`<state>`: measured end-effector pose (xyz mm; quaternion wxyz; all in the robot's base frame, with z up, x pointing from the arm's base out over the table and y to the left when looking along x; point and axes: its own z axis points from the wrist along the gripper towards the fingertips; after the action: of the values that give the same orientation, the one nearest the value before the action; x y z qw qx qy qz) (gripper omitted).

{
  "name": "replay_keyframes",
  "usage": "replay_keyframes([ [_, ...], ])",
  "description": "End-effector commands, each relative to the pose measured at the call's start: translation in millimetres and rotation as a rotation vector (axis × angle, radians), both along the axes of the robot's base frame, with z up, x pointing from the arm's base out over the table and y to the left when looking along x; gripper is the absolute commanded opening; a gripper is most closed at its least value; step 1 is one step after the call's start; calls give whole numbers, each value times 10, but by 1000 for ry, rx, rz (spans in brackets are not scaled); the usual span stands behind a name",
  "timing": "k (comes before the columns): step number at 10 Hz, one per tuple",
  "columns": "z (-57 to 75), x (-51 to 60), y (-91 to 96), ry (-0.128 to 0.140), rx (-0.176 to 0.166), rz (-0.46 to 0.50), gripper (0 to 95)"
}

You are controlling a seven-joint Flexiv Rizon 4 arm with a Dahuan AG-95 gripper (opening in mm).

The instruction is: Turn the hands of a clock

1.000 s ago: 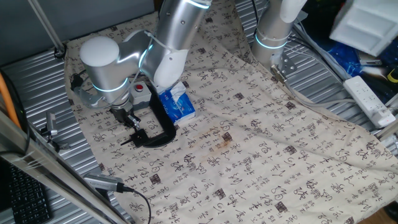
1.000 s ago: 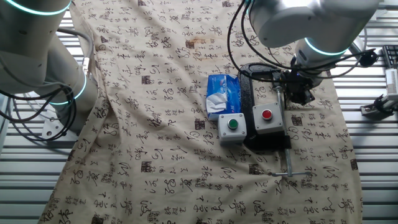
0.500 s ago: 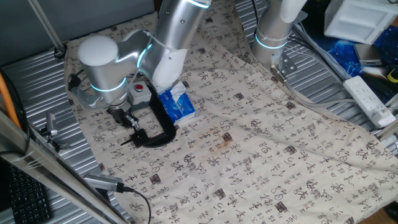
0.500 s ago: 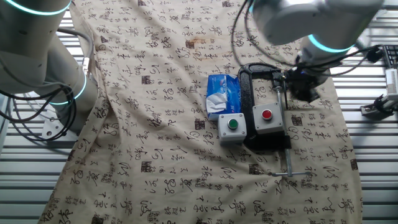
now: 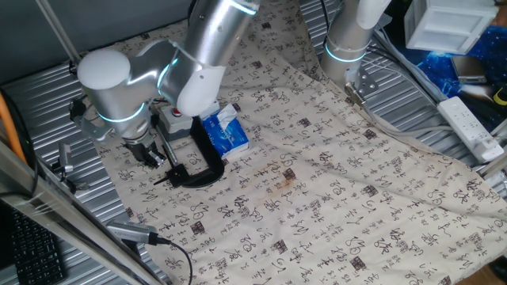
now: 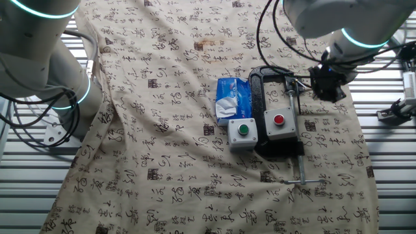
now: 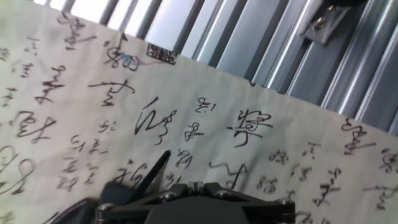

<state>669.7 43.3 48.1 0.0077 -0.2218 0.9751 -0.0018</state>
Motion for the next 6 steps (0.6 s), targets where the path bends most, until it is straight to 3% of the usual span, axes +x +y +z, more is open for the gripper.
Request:
replay_keyframes([
  [1, 120, -5, 136, 16, 4, -51, 0],
  [3, 238, -23, 306, 32, 9, -109, 0],
  [6, 551, -220, 502, 70, 19, -207, 0],
])
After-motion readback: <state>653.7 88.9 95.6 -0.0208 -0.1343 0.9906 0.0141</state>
